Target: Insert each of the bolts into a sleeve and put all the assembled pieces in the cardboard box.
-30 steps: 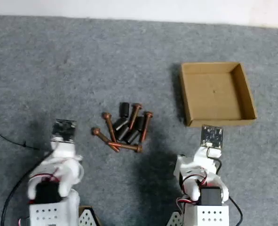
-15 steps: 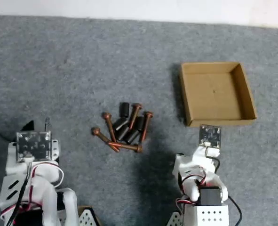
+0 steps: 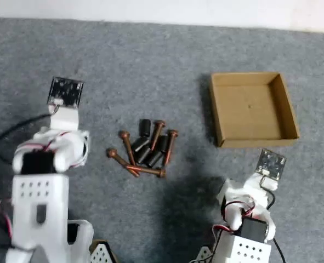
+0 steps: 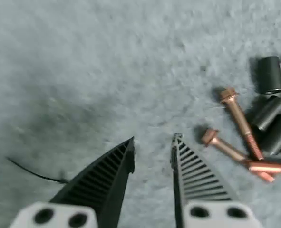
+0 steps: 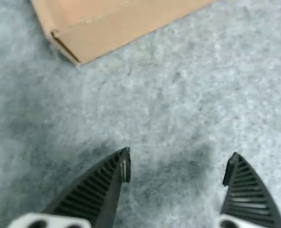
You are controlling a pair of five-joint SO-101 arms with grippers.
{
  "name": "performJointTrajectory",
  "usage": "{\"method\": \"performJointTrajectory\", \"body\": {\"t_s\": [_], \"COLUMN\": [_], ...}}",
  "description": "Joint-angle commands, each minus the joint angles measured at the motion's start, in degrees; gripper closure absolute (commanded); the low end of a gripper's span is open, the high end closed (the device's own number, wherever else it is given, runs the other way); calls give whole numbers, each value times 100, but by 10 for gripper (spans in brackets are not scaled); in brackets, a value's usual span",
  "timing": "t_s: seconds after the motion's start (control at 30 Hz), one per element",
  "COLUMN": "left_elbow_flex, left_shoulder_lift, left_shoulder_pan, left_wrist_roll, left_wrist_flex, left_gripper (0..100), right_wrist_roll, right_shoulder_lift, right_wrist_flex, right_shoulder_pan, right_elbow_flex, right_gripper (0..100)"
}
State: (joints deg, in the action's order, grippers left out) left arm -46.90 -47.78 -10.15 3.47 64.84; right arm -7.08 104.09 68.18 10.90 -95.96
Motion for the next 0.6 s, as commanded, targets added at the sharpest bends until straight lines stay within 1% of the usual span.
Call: {"method": "performJointTrajectory", "body": {"t_s": [0.0,0.07,0.13,0.2,0.27,0.33,0.37,0.4,0.43,0.47,0.57], "left_elbow_flex": [84,-277,-585,-884,-1165,-1367,-1411,-1437,-1437,-1446,-1455], "left_shoulder_lift": [655,910,1059,1059,1059,1059,1059,1059,1059,1059,1059], "left_shoulder_pan": [119,198,233,233,233,233,233,233,233,233,233], "left_wrist_roll": [-941,-1240,-1196,-1178,-1178,-1169,-1178,-1178,-1187,-1187,-1187], "left_wrist_flex": [-563,-1002,-1354,-1582,-1820,-2110,-2207,-2259,-2259,-2251,-2242], "left_gripper": [867,867,867,867,867,867,867,867,867,867,867], "right_wrist_roll": [-18,-18,-18,-18,-26,0,167,369,519,607,774], "right_shoulder_lift": [22,31,40,40,48,40,4,-13,-13,-13,-40], "right_wrist_flex": [-110,-136,-154,-347,-549,-664,-664,-567,-435,-330,-286], "right_shoulder_pan": [171,224,242,409,857,1446,1675,1736,1543,1200,13], "right_elbow_flex": [-831,-831,-831,-822,-804,-356,-66,215,514,813,1288], "right_gripper": [698,698,698,698,698,699,699,699,699,699,700]}}
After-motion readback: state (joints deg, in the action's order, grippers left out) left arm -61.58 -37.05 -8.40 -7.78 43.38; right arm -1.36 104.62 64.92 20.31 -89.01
